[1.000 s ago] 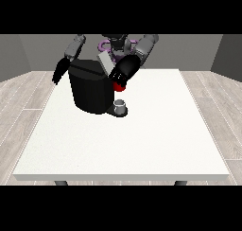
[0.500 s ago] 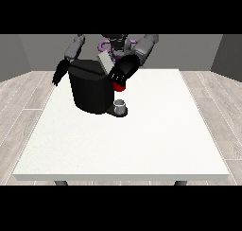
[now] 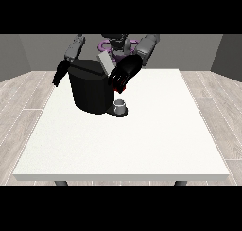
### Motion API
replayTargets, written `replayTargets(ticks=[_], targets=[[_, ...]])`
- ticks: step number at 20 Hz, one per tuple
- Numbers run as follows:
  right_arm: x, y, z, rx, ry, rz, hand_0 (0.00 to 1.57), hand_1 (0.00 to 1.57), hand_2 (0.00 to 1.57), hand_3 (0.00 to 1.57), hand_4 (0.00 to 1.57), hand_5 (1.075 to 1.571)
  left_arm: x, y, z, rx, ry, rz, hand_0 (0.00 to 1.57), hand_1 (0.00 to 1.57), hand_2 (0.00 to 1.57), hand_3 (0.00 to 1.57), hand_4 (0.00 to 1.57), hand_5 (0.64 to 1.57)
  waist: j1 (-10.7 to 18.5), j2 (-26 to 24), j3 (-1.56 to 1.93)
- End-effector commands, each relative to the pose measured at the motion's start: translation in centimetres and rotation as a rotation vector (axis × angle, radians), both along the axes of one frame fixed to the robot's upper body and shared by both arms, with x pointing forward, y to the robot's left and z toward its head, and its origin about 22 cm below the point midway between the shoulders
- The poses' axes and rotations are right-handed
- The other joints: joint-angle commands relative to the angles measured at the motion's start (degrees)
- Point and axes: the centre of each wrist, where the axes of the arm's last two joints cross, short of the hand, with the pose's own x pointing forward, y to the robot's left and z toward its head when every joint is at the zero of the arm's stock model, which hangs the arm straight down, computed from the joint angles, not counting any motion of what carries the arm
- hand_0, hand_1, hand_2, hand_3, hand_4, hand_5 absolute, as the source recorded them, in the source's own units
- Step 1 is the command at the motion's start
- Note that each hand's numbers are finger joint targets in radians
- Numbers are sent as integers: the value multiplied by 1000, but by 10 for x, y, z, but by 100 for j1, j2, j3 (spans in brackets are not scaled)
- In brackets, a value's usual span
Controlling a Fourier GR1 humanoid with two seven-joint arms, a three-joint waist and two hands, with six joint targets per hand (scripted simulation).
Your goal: Insert the coffee pod into the coffee machine and close the lid
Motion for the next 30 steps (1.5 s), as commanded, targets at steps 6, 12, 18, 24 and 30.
replayTargets(ticks=[6, 12, 18, 24, 30], targets=[[-4, -14, -30, 30, 61, -47, 0, 0, 0, 0, 171, 1571, 2, -2, -8, 3, 66, 15, 0, 0, 332, 226, 0, 1571, 257, -260, -20], [-8, -24, -49, 49, 169, -105, 0, 0, 0, 0, 0, 1571, 9, -28, -73, -44, 200, 12, 0, 0, 0, 52, 0, 1571, 717, -1023, -24], [-48, -53, -111, 64, 301, -158, 0, 0, 0, 0, 0, 1571, 2, -51, -155, -318, 377, -110, 0, 0, 130, 0, 0, 1571, 1233, -2081, -29], [-75, -80, -136, 77, 389, -257, 0, 0, 0, 0, 0, 1571, -27, -49, -260, -954, 508, -173, 0, 0, 0, 0, 408, 1571, 2045, -2789, -51], [-106, -94, -154, 101, 475, -288, 0, 0, 0, 0, 0, 1571, -94, -51, -368, -1086, 727, -80, 0, 0, 0, 0, 421, 1571, 2398, -3895, -28]])
